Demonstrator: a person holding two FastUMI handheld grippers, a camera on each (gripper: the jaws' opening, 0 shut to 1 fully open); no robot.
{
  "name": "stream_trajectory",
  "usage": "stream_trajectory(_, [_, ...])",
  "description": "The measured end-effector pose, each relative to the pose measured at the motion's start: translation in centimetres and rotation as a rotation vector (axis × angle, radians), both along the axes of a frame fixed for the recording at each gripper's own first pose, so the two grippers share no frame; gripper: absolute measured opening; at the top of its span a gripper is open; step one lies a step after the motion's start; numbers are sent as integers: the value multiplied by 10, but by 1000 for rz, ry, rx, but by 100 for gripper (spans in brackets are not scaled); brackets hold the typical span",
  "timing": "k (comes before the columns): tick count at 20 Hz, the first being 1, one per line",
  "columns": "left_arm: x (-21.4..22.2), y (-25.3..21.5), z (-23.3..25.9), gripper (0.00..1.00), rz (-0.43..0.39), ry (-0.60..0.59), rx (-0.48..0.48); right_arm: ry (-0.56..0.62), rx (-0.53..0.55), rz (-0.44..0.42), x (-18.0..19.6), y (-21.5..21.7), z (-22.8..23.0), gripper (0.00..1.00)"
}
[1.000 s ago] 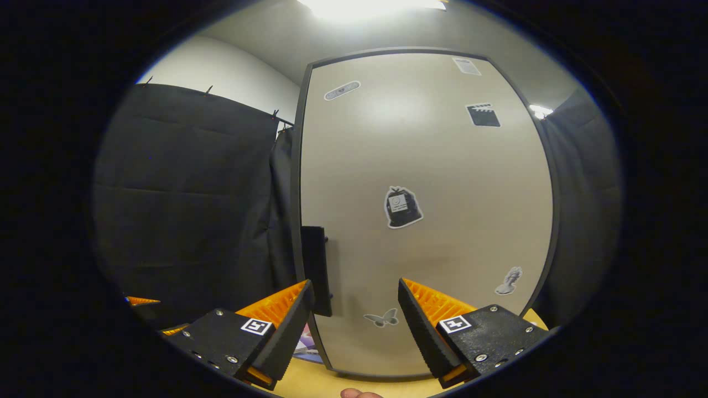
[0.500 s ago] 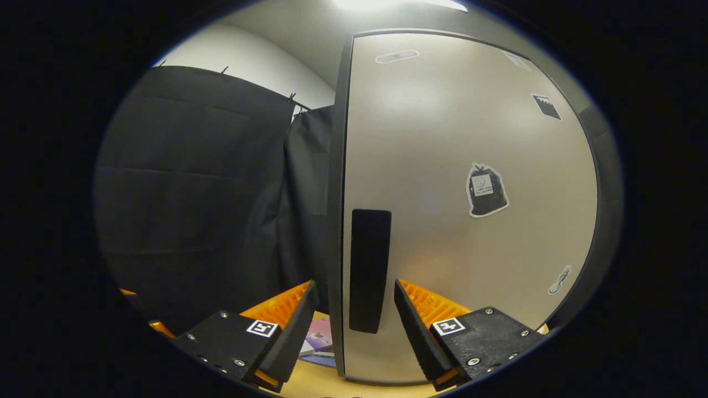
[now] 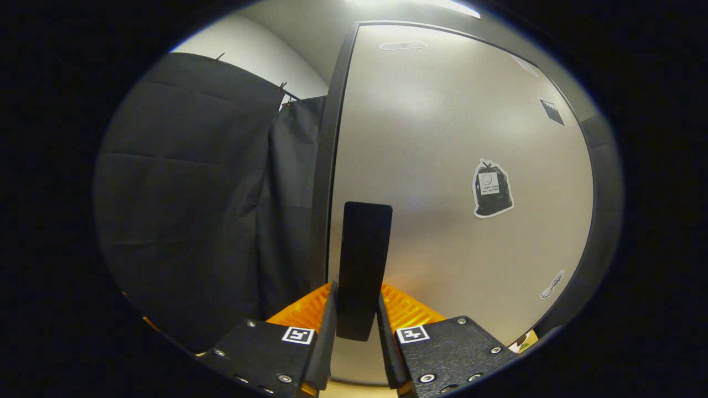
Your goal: Open the cabinet door with the right hand, grasp the bottle in the cabinet with the left hand and place it on the coaster, then close the cabinet door with the right hand.
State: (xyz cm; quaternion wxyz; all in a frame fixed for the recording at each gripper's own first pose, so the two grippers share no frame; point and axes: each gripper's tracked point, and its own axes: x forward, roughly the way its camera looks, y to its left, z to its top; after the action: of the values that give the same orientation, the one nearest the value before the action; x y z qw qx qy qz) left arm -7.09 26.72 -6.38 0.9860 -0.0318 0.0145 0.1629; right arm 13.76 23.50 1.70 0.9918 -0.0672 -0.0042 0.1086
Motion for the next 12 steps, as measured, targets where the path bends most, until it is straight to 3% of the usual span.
stream_trajectory(4, [-5, -8, 9, 87, -26, -20, 76, 50, 71, 27, 3, 0, -2, 31])
stream_trajectory(10, [-5, 1, 4, 84, -20, 2, 128, 40, 61, 103, -2, 0, -4, 20])
stream_trajectory(12, [0, 4, 6, 87, -19, 1, 134, 38, 64, 132, -7, -1, -3, 19])
